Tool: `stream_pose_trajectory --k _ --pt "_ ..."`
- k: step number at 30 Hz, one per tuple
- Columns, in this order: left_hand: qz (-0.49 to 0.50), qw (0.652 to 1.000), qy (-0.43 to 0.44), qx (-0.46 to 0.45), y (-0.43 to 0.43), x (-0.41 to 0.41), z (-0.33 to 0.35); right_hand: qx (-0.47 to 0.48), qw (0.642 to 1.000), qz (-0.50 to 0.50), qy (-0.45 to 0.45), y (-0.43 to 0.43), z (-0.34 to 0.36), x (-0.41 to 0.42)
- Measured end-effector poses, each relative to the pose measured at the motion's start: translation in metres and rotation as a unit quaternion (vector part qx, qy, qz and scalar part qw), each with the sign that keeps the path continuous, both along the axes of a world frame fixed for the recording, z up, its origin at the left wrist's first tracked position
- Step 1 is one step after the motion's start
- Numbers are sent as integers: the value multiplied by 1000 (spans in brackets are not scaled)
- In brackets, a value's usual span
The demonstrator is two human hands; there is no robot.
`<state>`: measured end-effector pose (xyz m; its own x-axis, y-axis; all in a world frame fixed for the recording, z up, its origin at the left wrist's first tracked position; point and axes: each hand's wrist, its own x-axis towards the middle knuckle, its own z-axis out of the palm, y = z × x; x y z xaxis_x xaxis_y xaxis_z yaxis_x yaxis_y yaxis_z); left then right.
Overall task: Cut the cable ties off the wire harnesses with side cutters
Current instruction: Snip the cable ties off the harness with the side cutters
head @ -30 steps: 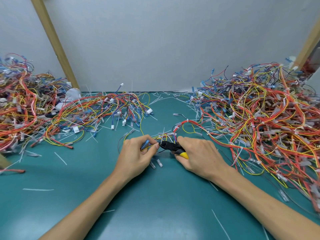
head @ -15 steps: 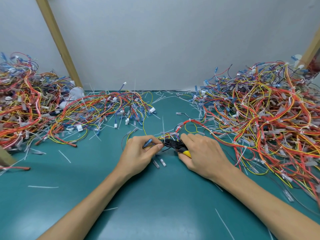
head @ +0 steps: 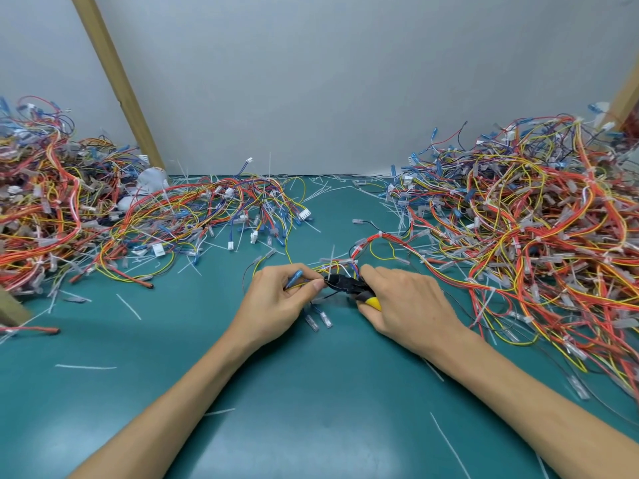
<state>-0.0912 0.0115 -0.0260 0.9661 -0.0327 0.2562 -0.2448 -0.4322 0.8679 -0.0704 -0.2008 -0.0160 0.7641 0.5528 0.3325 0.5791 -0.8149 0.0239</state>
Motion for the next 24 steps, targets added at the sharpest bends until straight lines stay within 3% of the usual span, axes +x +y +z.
stream_pose_trajectory --k 24 --pt "16 999 -29 23 -3 -4 5 31 999 -5 43 -1 -2 3"
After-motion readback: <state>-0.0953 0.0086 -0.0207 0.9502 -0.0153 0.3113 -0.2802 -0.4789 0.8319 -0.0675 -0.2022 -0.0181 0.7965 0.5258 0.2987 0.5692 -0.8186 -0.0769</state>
